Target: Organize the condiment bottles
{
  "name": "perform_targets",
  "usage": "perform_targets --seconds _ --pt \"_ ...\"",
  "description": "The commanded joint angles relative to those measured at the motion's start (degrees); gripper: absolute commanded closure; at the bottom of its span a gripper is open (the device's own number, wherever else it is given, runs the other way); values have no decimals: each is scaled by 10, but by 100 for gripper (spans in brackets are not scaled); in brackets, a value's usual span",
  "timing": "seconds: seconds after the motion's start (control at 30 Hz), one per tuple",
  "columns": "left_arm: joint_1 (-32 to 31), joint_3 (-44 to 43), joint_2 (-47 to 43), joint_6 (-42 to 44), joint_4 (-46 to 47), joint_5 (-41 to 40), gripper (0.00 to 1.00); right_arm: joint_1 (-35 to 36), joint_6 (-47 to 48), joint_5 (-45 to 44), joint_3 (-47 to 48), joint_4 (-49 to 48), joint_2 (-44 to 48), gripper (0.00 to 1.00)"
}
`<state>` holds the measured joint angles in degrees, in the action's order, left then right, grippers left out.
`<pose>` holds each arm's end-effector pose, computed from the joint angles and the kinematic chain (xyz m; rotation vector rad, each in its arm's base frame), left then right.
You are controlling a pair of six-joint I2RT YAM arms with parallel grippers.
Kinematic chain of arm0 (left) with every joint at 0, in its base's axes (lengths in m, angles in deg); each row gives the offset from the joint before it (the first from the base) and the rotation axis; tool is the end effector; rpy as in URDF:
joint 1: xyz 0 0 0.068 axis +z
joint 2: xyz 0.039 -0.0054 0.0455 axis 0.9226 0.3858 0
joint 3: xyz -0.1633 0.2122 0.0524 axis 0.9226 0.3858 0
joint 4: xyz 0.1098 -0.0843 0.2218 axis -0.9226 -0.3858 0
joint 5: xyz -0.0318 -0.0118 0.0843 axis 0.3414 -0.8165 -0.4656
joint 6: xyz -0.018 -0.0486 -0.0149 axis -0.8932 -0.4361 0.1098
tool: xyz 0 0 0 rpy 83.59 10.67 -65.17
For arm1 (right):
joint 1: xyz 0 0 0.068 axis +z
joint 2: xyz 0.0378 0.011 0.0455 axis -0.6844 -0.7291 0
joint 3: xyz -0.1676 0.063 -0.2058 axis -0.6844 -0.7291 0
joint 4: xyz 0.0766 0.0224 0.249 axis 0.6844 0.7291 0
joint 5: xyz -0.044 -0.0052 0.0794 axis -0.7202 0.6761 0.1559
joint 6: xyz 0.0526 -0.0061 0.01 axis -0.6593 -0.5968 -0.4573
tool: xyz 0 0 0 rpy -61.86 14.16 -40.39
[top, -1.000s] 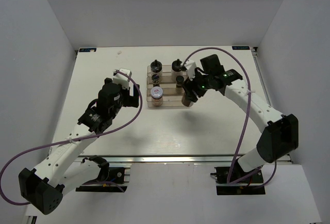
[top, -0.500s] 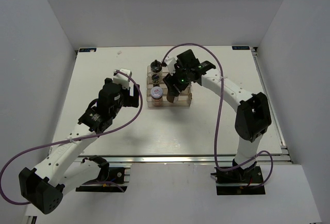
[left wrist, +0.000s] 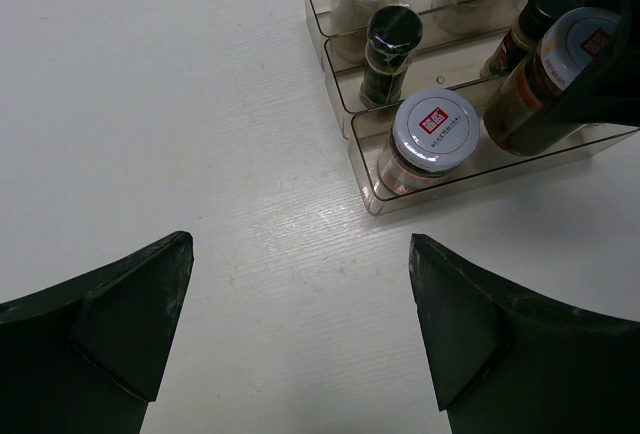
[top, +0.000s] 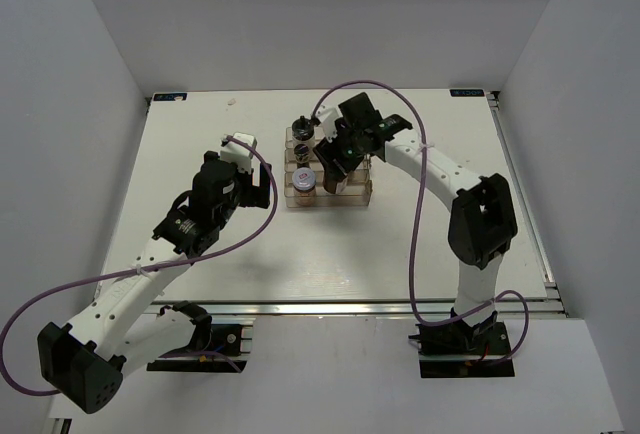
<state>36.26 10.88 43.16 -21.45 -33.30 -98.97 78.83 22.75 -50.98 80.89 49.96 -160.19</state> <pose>0.1895 -0.1025 0.3159 0.2862 1.9716 -0.1154 0.3459 0.2566 0.2884 -1.1565 2.1344 0.3907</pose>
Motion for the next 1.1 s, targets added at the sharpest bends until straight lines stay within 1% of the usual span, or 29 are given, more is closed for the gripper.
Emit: perform_targets --seconds 0.0,0.23,0.43,0.47,0.53,0.57,0.63,0.67,0.73,0.77,0.8,0.83,0.97,1.07 --pt "-2 3 -2 5 5 -3 2 0 -4 -2 16 -38 9 100" --pt "-2 4 -2 5 6 -3 2 0 -3 -19 -9 -58 2 100" --pt "-2 4 -1 5 7 -2 2 0 -7 -16 -25 -67 -14 100" --pt "-2 4 0 5 7 -2 2 -1 -9 -17 -27 -67 -16 92" --pt "-2 4 1 5 6 -1 2 0 -15 -18 -27 -67 -24 83" --pt "-2 5 1 5 6 -2 2 0 -17 -18 -26 -65 -26 73" --pt "-2 4 1 5 6 -1 2 0 -21 -17 -23 -62 -33 64" --pt "-2 5 2 5 6 -1 2 0 -21 -16 -21 -58 -37 51" --pt "-2 5 2 5 6 -1 2 0 -24 -16 -17 -53 -41 43" --pt "-2 5 2 5 7 -2 2 0 -24 -16 -15 -47 -41 33" --pt "-2 5 2 6 6 -2 2 0 -24 -16 -14 -46 -42 29" --pt "-2 5 2 5 6 -2 2 0 -25 -15 -14 -45 -41 28" --pt "-2 5 3 4 8 -1 2 0 -24 -16 -5 -31 -28 15" --pt "-2 5 5 6 8 3 2 -1 -21 -16 2 -11 -17 13"
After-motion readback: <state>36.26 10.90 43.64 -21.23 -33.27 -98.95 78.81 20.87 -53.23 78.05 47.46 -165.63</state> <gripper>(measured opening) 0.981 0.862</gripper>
